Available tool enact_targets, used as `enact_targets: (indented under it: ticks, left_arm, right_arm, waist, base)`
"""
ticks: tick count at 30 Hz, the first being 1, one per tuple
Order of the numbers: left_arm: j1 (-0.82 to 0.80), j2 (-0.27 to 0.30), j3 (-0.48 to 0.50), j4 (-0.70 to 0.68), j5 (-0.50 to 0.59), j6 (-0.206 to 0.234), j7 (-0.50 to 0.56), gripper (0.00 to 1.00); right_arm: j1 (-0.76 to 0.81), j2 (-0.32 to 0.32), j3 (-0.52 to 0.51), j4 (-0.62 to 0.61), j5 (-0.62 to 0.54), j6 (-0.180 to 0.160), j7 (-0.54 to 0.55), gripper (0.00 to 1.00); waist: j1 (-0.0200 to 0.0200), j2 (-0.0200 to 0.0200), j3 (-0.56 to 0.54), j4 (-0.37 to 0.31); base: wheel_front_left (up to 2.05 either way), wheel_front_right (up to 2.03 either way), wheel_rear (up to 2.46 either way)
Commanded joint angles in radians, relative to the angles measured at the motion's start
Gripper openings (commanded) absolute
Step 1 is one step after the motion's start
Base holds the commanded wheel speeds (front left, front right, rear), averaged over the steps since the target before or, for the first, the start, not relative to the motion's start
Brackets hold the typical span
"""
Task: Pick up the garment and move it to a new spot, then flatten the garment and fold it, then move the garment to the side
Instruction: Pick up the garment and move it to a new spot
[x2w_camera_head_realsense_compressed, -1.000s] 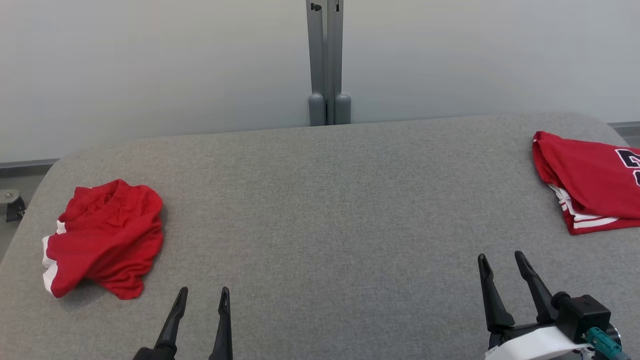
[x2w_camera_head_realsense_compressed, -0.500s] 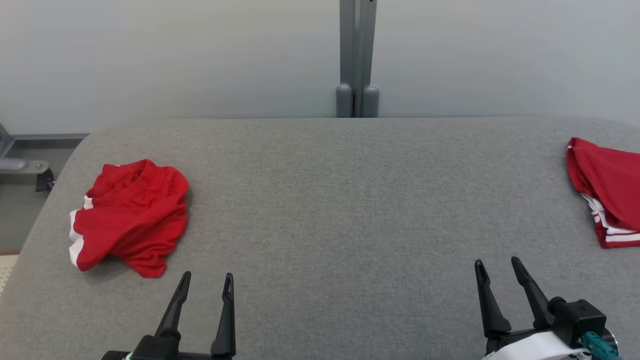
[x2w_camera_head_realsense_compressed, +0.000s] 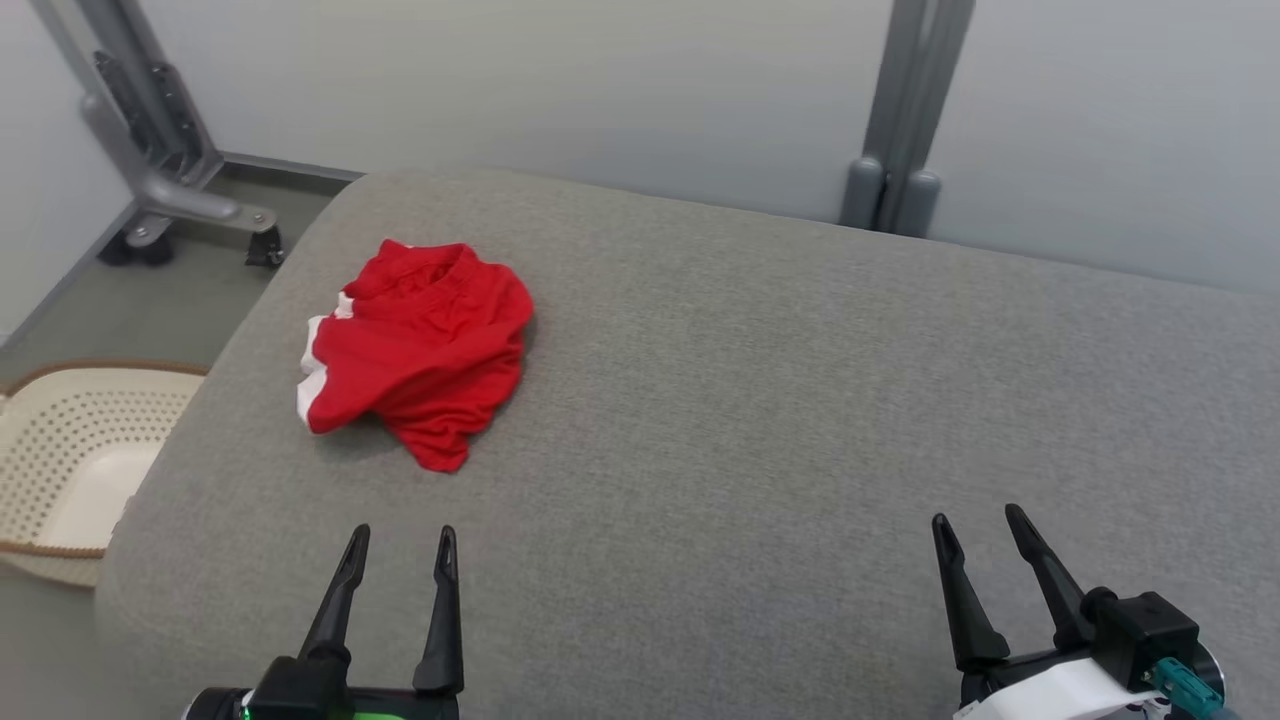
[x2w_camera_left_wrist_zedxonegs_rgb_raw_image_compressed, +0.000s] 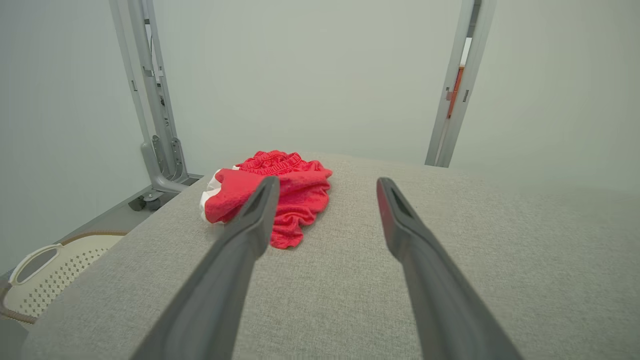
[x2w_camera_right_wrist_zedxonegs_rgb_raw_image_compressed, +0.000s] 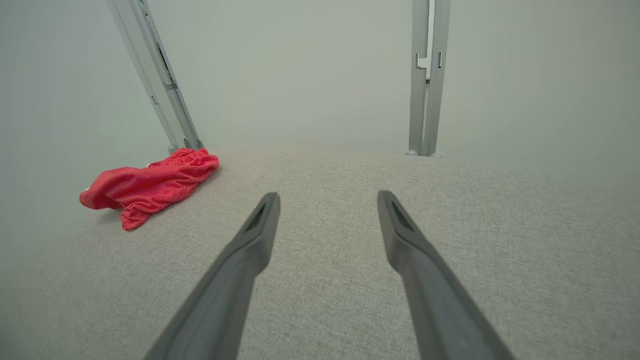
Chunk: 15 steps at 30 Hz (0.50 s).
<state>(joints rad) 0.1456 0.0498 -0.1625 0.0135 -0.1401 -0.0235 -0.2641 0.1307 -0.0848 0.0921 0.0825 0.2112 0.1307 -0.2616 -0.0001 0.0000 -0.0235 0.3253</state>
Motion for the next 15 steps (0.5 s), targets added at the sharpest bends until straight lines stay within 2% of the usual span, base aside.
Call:
enact_targets:
  ticks: [1,8,15]
  left_arm:
    - [-0.017,0.002,0.002,-0.003,-0.004,0.002,0.000,1.00]
    - [-0.008,0.002,0.012,-0.014,-0.002,-0.001,0.000,1.00]
    - [0.003,0.002,0.015,-0.023,-0.006,0.006,0.000,1.00]
  right_arm:
    - [-0.012,-0.006,-0.001,0.000,-0.003,0.000,-0.004,1.00]
    - [-0.009,-0.008,0.012,0.001,-0.001,0.000,-0.004,1.00]
    - [0.005,-0.014,0.007,-0.004,-0.002,0.000,-0.004,1.00]
  waist:
    - [0.0001,0.0000,0.016,0.088]
    - [0.0001,0.0000,0.016,0.146]
    - [0.0001,0.0000,0.018,0.165]
  base:
    - [0.00,0.00,0.00]
    - [0.00,0.00,0.00]
    - [0.00,0.00,0.00]
